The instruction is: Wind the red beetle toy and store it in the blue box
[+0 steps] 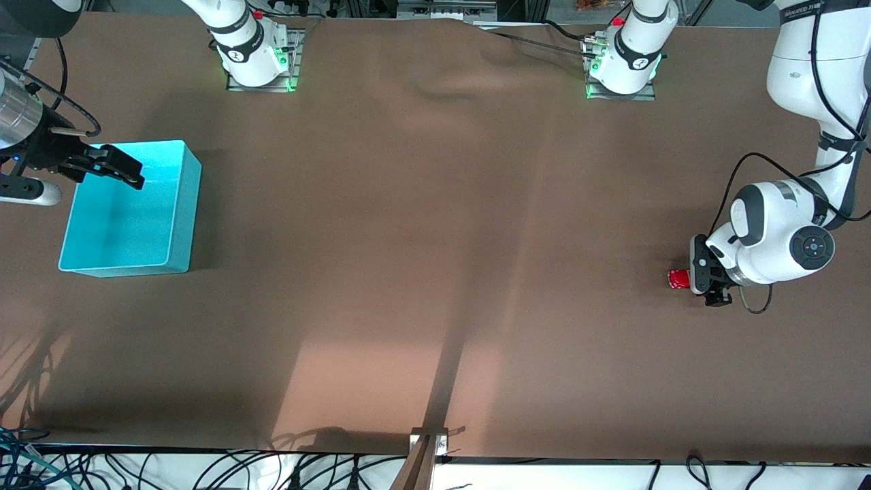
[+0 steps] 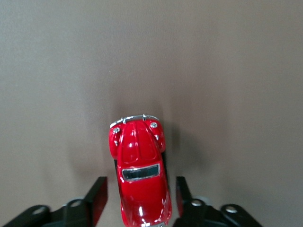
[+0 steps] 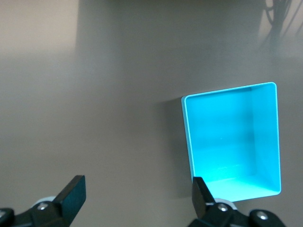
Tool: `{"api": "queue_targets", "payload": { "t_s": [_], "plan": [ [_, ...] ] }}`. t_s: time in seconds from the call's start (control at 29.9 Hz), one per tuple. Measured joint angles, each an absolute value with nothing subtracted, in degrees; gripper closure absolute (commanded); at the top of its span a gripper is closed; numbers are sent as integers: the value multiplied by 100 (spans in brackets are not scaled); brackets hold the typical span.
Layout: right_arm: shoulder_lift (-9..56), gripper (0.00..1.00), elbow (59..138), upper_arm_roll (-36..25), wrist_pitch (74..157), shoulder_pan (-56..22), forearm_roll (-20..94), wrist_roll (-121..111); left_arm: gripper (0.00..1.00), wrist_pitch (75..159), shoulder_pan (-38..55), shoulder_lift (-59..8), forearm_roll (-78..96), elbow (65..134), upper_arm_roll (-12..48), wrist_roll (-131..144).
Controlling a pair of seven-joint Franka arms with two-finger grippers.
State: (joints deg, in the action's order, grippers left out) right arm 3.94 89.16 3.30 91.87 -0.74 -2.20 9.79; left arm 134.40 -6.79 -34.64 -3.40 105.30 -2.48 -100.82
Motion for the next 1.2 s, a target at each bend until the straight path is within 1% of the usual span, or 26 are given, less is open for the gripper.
{"api": "queue_targets", "payload": {
  "t_s": [0.03, 0.1, 0.17, 0.2, 0.6, 0.77, 0.93, 1.2],
  "plan": [
    [394, 0, 8916, 330, 9187, -74, -220, 979, 74, 13441, -679, -3464, -340, 10530, -241, -10083],
    [394, 0, 8916, 330, 9187, -74, -220, 979, 87, 13445, -679, -3464, -340, 10530, -231, -10083],
    [394, 0, 8916, 330, 9187, -74, -220, 979, 89, 13446, -679, -3452, -340, 10528, -225, -10084],
    [394, 0, 8916, 330, 9187, -74, -220, 979, 91, 13449, -679, -3452, -340, 10528, -224, -10086],
    [394, 0, 8916, 353, 9187, -76, -220, 979, 91, 13459, -680, -3458, -340, 10529, -218, -10093],
    [394, 0, 8916, 364, 9187, -77, -220, 979, 90, 13460, -706, -3460, -340, 10528, -218, -10096],
    [394, 0, 8916, 369, 9187, -77, -220, 979, 87, 13473, -792, -3469, -340, 10517, -218, -10252],
    [394, 0, 8916, 369, 9187, -78, -220, 979, 87, 13476, -1051, -3532, -340, 10414, -219, -10605]
  ]
}}
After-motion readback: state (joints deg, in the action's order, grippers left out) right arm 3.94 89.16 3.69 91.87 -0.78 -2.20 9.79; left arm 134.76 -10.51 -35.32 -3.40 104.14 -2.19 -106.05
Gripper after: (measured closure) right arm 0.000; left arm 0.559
